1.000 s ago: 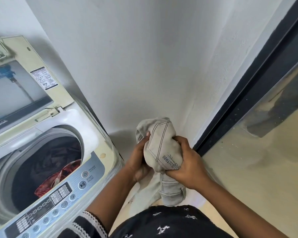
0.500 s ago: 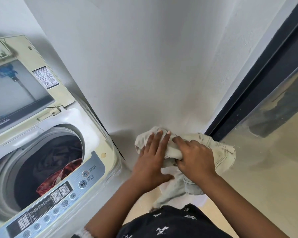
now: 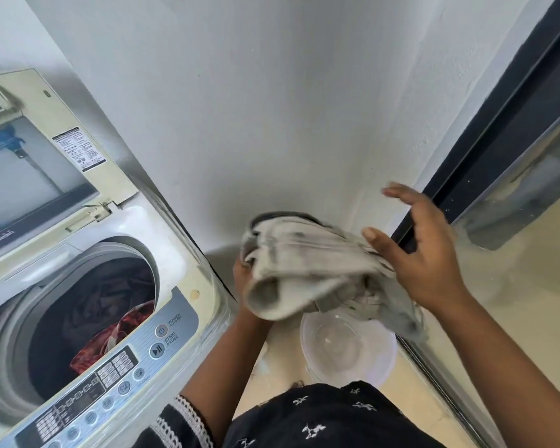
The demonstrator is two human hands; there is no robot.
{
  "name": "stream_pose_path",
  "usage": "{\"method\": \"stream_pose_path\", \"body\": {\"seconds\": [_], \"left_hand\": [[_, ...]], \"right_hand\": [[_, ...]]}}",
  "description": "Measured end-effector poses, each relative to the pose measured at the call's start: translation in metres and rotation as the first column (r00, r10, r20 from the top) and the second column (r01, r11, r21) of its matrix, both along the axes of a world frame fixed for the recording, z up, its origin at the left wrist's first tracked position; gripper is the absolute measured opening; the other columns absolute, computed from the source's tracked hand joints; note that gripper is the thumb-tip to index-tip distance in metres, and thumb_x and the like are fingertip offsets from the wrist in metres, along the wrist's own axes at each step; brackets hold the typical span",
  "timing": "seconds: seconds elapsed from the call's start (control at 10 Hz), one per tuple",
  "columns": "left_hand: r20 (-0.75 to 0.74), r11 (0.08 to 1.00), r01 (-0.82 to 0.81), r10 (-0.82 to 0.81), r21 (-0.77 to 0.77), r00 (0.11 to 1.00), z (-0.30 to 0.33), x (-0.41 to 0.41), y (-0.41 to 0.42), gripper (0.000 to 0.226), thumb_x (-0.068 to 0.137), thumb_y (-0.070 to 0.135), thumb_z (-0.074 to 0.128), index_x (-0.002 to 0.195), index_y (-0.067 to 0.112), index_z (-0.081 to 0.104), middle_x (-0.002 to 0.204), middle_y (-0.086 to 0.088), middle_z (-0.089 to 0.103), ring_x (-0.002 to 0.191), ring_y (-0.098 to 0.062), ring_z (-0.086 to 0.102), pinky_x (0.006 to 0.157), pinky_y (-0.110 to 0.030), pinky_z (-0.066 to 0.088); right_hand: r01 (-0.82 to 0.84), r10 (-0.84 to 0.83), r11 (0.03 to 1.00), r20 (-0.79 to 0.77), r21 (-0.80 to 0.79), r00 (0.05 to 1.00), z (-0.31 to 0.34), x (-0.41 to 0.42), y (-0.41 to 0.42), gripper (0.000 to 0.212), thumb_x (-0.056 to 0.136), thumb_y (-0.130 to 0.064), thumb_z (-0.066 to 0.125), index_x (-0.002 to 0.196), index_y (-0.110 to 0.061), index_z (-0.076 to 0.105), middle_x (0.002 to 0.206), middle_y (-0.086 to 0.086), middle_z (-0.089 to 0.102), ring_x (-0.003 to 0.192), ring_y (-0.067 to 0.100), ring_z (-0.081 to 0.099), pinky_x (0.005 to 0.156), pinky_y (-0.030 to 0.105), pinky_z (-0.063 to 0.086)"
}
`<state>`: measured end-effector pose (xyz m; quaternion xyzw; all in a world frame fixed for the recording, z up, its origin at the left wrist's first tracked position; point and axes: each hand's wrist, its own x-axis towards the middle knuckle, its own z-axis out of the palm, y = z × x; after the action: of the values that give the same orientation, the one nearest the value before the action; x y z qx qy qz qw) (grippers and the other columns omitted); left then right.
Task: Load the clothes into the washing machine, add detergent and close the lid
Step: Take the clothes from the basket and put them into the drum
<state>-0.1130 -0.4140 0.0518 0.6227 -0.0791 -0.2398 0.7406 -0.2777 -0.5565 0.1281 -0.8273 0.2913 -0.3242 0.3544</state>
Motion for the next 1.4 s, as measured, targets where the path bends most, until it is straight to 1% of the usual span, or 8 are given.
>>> {"method": "stream_pose_path", "body": {"seconds": [0.2,0.4,0.5,0.7,0.9,1.1,1.2,1.4], "left_hand": [[-0.575,0.990,-0.080,-0.002,-0.118,0.818,-0.003,0.006,0.002,0.031,0.106,0.028,0.031,0.097,0.015,0.058,0.097,-0.004,0.061,0.088,-0.020,0.060,0.083,-0.038,0.051],[-0.362,0.975,0.127,-0.186,-0.182,0.913,0.000,-0.007,-0.003,0.030,0.105,0.019,0.035,0.107,0.015,0.064,0.096,-0.003,0.074,0.095,-0.013,0.069,0.079,-0.026,0.057],[-0.323,0.967,0.235,-0.256,-0.101,0.911,0.003,-0.006,-0.002,0.033,0.106,0.023,0.035,0.101,0.017,0.067,0.089,0.001,0.076,0.086,-0.009,0.072,0.067,-0.021,0.057],[-0.404,0.904,0.422,-0.360,0.072,0.841,0.005,0.001,0.002,0.039,0.101,0.049,0.034,0.109,0.031,0.067,0.106,0.002,0.075,0.112,-0.022,0.063,0.098,-0.041,0.049],[-0.302,0.785,0.543,-0.462,0.297,0.834,0.002,0.007,0.005,0.031,0.106,0.044,0.031,0.105,0.037,0.061,0.099,0.018,0.069,0.088,0.006,0.063,0.070,-0.012,0.051],[-0.268,0.792,0.540,-0.475,0.285,0.838,0.005,0.000,0.004,0.019,0.103,0.014,0.045,0.105,0.024,0.060,0.103,0.010,0.066,0.091,0.004,0.059,0.070,-0.009,0.051],[-0.249,0.794,0.554,-0.501,0.248,0.829,0.006,-0.002,0.009,0.032,0.097,-0.009,0.044,0.127,0.000,0.051,0.126,-0.008,0.059,0.087,-0.002,0.054,0.061,-0.002,0.046],[-0.294,0.761,0.490,-0.397,0.425,0.870,-0.002,0.007,0.032,0.032,0.100,0.003,0.049,0.131,0.013,0.048,0.135,-0.008,0.054,0.114,-0.019,0.051,0.098,-0.030,0.043]], "right_hand": [[0.007,0.146,0.632,-0.128,0.775,0.981,-0.035,-0.007,-0.002,0.103,0.061,-0.081,0.068,0.148,-0.039,0.032,0.150,-0.004,0.034,0.144,0.022,0.032,0.109,0.036,0.034],[-0.291,-0.042,-0.026,0.290,0.956,0.956,-0.041,0.004,0.035,0.079,0.061,-0.051,0.087,0.129,-0.018,0.066,0.131,0.015,0.065,0.119,0.031,0.063,0.087,0.042,0.058],[-0.318,-0.143,0.044,0.321,0.947,0.936,-0.027,0.014,0.036,0.029,0.084,-0.032,0.063,0.101,-0.013,0.077,0.096,0.009,0.077,0.081,0.019,0.075,0.059,0.024,0.058],[-0.291,-0.182,0.222,0.333,0.931,0.925,-0.023,0.024,0.035,0.045,0.088,-0.010,0.052,0.051,-0.021,0.076,0.062,-0.005,0.072,0.056,0.002,0.068,0.051,0.012,0.051],[-0.186,-0.025,0.108,0.189,0.977,0.982,-0.030,0.015,0.031,0.043,0.086,-0.046,0.058,0.123,-0.025,0.065,0.117,0.004,0.073,0.103,0.018,0.071,0.079,0.030,0.056],[-0.187,0.002,0.023,0.187,0.982,0.982,-0.030,0.012,0.022,0.027,0.074,-0.021,0.075,0.099,-0.011,0.078,0.092,0.013,0.076,0.076,0.023,0.074,0.067,0.033,0.060],[0.017,0.072,0.323,-0.043,0.946,0.997,-0.032,0.019,0.007,0.012,0.090,0.000,0.059,0.086,-0.011,0.063,0.052,-0.007,0.067,0.048,0.000,0.064,0.075,0.028,0.056],[-0.073,-0.158,0.680,0.243,0.730,0.957,-0.041,0.006,0.005,0.059,0.052,-0.009,0.077,0.107,-0.021,0.059,0.086,-0.014,0.068,0.080,0.000,0.065,0.066,0.013,0.051]]}}
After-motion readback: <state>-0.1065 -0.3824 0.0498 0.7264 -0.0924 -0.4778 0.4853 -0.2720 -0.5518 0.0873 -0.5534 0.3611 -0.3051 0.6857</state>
